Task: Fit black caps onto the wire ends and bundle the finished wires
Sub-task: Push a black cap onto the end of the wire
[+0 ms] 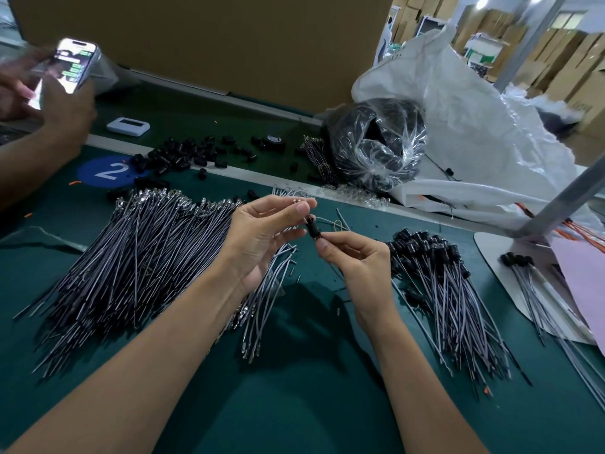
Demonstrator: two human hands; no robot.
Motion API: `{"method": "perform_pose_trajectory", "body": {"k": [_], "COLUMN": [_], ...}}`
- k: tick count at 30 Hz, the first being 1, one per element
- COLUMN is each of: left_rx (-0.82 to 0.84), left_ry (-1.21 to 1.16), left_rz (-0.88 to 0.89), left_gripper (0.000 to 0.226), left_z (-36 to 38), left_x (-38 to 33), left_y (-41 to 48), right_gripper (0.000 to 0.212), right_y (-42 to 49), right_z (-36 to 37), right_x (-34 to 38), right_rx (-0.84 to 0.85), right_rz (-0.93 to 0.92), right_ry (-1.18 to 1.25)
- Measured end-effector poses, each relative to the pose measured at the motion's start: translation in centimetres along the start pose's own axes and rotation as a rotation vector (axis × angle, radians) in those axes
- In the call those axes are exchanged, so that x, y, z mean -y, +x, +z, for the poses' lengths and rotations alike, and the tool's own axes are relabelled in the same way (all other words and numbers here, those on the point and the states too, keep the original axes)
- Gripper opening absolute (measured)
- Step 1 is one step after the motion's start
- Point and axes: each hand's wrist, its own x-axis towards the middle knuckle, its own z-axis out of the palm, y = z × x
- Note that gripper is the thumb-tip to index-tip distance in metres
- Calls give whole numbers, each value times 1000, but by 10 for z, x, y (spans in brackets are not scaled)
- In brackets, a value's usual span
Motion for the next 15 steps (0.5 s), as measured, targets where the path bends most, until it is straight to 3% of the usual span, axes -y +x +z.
{"method": "perform_pose_trajectory", "body": {"k": [15], "left_rx": [9], "left_ry": [37], "left_rz": [36], "left_gripper": [15], "left_z": [-1], "left_x": [1], "left_y": [1], "right_gripper": [17], "right_y": [0], "right_z": [0], "right_x": [-3], "right_rx": [-2], "right_rz": [10], "right_ry": [-20]}}
